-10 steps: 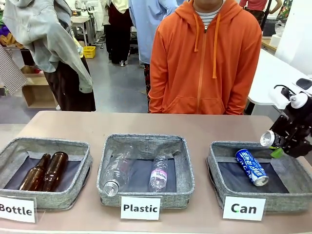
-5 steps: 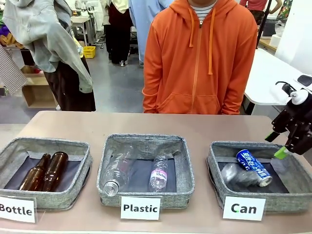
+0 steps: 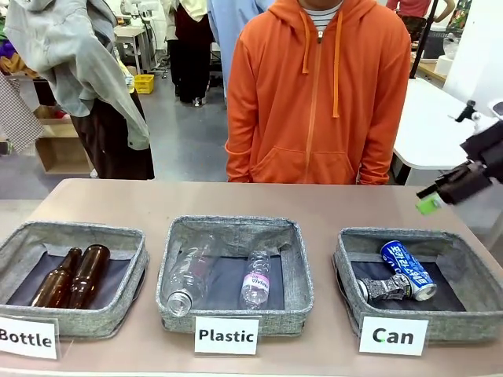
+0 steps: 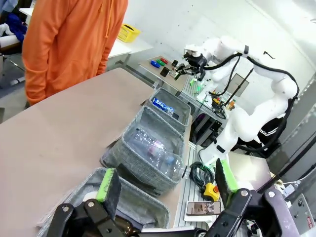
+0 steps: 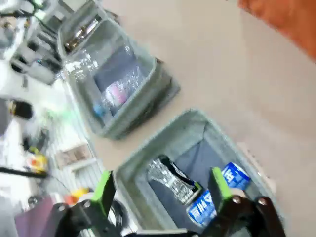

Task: Sort the can waste into the basket.
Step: Pick up the can waste from the table and place it in the right Fabric basket.

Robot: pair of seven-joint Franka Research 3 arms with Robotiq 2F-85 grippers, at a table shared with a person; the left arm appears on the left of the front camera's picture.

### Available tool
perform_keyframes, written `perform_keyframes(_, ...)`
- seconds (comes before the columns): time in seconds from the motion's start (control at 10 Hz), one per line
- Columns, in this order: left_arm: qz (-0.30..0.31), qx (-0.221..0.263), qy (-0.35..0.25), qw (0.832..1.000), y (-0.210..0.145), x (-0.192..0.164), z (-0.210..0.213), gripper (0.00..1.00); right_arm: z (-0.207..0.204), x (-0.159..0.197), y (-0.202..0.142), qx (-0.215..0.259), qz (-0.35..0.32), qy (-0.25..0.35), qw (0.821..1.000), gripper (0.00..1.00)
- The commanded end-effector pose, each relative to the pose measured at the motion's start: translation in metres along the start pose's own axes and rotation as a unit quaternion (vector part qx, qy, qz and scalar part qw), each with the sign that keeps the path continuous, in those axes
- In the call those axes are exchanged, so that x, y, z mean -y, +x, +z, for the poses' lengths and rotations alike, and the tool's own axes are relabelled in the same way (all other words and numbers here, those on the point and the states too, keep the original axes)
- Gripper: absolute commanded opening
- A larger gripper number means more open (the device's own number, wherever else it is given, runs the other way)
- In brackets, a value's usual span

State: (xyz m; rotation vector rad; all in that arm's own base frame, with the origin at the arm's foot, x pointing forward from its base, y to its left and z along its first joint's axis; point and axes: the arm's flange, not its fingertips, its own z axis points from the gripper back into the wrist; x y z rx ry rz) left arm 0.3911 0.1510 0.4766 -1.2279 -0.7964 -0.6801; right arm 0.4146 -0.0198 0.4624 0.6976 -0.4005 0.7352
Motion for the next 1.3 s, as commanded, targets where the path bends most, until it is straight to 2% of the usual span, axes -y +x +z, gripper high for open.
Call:
perform_keyframes(0.0,-0.004,0.011,-0.003,1.0,0.003,0.001,-0.001,1.0,-0.001,0.038,0.019,0.265,-0.39,0.115,0.874,1.0)
perform_keyframes(0.1,-0.004,0.011,-0.003,1.0,0.003,0.001,-0.001,1.0,-0.001,0.053,0.013,0.274,-0.39,0.17,0.862,1.0)
perform_keyframes(0.2,-0.004,0.011,-0.003,1.0,0.003,0.001,-0.001,1.0,-0.004,0.066,0.008,0.234,-0.374,0.21,0.873,1.0)
perform_keyframes(0.3,-0.004,0.011,-0.003,1.0,0.003,0.001,-0.001,1.0,-0.008,0.039,0.008,0.053,-0.14,0.065,0.987,1.0)
perform_keyframes(1.2,-0.004,0.011,-0.003,1.0,0.003,0.001,-0.001,1.0,-0.008,0.039,0.008,0.053,-0.14,0.065,0.987,1.0)
